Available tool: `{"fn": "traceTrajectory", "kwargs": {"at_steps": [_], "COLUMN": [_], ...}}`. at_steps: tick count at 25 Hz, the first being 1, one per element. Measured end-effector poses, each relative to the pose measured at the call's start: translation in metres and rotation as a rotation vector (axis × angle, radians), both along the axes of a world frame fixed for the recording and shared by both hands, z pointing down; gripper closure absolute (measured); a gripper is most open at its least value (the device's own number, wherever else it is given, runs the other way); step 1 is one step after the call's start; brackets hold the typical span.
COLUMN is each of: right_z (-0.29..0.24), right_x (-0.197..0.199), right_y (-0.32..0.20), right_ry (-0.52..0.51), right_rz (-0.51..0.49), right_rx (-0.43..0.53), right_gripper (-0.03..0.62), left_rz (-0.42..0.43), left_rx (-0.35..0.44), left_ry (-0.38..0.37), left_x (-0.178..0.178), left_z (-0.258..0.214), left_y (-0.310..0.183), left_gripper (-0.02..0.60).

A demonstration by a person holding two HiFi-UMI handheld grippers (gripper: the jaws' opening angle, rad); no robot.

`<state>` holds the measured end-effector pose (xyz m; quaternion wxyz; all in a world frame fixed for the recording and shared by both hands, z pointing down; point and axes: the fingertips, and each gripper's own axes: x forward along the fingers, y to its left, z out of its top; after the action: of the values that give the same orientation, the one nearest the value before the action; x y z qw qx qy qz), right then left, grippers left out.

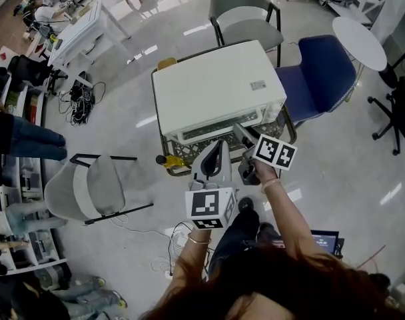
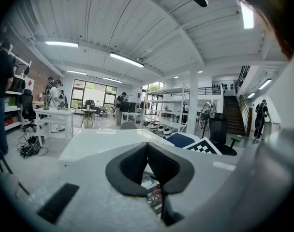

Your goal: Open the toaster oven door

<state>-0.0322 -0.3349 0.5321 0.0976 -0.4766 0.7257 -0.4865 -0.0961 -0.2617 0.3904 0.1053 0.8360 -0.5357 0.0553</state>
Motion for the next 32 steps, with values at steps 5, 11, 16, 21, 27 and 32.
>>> {"fn": "traceTrajectory", "kwargs": {"at_steps": [5, 11, 16, 21, 27, 32], "right_z": [0.002, 0.007, 0.007, 0.009, 0.014, 0.016], "right_x": [0.002, 0.003, 0.003, 0.005, 0.007, 0.007], "right_y": [0.006, 0.014, 0.019, 0.028, 0.038, 0.047], "right_ry": [0.015, 0.028, 0.041, 0.054, 0.072, 0.09], "right_rz": [-0.007, -0.021, -0.034, -0.05, -0.063, -0.072], "right_rx": [0.006, 0.003, -0.003, -0.008, -0.017, -0.027], "right_gripper": [0.396, 0.395, 0.393, 0.39, 0.388, 0.388], "left_rz": [-0.001, -0.003, -0.007, -0.01, -0.013, -0.022], "left_rx": [-0.002, -0.001, 0.0, 0.001, -0.006, -0.016], "left_ry": [0.002, 0.004, 0.009, 0.015, 0.015, 0.017], "left_x": [0.001, 0.003, 0.004, 0.005, 0.005, 0.001], "left_z": [0.0, 0.003, 0.001, 0.001, 0.007, 0.009], "left_y": [0.004, 0.009, 0.012, 0.018, 0.026, 0.032], "left_gripper": [0.566, 0.566, 0.566, 0.566, 0.566, 0.566]}}
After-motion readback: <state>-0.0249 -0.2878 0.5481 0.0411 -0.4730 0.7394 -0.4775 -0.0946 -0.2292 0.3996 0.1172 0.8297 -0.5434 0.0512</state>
